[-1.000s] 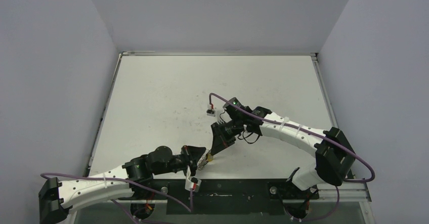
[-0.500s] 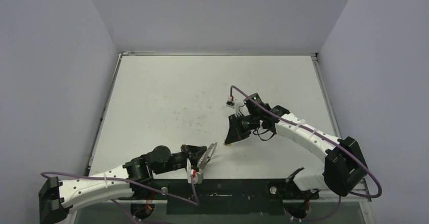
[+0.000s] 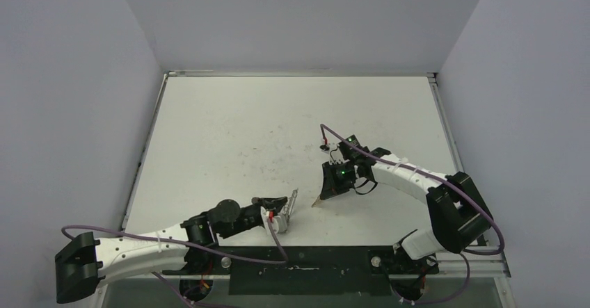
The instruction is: Put the keys on the keyring
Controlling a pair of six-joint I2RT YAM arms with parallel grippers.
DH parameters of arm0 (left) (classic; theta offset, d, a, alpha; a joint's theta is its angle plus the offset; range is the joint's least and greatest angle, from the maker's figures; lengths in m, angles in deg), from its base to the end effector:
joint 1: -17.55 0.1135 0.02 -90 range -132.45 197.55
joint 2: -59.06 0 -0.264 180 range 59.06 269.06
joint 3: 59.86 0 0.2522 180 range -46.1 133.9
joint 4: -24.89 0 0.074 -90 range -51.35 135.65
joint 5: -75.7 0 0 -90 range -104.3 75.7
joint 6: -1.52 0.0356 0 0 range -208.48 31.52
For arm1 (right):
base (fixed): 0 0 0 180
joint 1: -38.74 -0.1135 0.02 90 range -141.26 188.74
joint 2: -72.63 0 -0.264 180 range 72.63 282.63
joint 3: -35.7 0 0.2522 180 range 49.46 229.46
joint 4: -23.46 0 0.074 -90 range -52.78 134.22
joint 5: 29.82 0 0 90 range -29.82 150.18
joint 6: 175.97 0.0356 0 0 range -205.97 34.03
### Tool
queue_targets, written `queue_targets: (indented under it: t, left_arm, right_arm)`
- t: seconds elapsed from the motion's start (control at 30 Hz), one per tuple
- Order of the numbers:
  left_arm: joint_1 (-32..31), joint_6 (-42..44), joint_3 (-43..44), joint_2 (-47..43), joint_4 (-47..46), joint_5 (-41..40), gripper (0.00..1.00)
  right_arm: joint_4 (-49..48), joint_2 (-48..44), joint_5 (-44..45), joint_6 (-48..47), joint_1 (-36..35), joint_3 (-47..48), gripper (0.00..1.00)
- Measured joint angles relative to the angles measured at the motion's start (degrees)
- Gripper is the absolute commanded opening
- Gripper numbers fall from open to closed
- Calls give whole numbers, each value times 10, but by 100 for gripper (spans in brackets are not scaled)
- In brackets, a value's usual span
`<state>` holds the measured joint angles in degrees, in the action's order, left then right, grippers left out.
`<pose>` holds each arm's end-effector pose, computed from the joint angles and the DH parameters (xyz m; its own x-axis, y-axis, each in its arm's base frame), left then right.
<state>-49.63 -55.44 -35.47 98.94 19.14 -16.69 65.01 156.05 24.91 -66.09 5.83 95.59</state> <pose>0.0667 -0.1547 0.1969 0.4384 0.3626 -0.8224 0.7944 0.2716 0.5433 0.2108 0.1609 0.1816 -0.9363 -0.2752 -0.2182 -0.3503 0.6878 0.6357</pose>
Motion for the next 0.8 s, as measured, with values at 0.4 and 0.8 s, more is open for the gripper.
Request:
queue_targets:
  t: [0.4,0.8]
  left_arm:
    - [0,-59,5,81,-78,-36,0]
    - [0,-43,39,68,-68,-37,0]
  right_arm:
    - [14,-5,118,-12,7,2,70]
    - [-18,-179,98,67,6,17,68]
